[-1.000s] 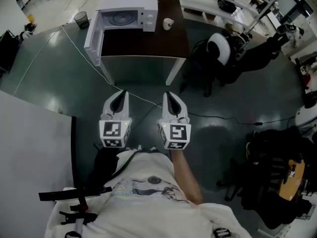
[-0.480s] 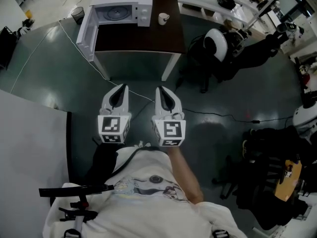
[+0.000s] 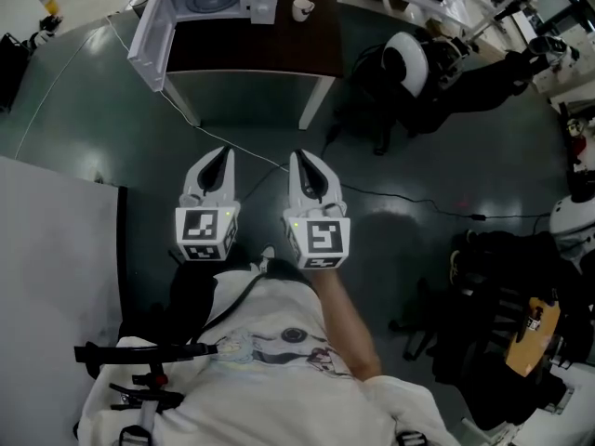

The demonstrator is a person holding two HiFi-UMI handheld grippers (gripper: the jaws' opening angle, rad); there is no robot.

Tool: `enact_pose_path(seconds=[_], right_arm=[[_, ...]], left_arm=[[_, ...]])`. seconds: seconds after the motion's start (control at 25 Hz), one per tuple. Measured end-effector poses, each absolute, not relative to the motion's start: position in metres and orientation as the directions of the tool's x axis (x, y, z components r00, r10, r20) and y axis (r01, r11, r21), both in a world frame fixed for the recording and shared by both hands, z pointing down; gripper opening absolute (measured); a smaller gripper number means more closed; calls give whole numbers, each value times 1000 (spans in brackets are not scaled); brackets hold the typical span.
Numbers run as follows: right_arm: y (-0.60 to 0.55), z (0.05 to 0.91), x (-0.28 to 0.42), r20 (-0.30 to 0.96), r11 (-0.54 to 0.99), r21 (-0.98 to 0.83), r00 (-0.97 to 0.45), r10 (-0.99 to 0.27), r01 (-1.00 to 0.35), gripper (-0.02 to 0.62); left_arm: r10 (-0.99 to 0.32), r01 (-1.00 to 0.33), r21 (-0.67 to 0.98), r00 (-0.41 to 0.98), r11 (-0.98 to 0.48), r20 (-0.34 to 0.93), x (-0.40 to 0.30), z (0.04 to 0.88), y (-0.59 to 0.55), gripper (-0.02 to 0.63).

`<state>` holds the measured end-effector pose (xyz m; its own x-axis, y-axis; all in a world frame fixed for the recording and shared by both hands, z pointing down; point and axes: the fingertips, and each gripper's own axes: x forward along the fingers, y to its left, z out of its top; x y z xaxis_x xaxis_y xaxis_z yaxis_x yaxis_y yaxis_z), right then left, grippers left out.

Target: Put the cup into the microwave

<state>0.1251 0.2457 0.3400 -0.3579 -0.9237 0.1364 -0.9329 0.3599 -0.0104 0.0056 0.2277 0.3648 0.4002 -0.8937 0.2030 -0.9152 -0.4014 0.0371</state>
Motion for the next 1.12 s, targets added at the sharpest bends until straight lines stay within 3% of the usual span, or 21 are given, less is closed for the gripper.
enact_pose_path(seconds=[0.4,0.68,1.12], right_arm=[[207,362,111,170,323,-34,-324,-931,-946,2],[186,339,137,143,270,-27,-271,-952,-962,2],[77,343,94,172,242,-5,-239,-956,-970,2]], left_arm=[[-879,-908,52,416,-416,232,-18,384,179,-2],[-862,-885,40,462,-465,209,14,361,151,0],[-812,-843,85,535,-531,234,-18,375,44,-2]])
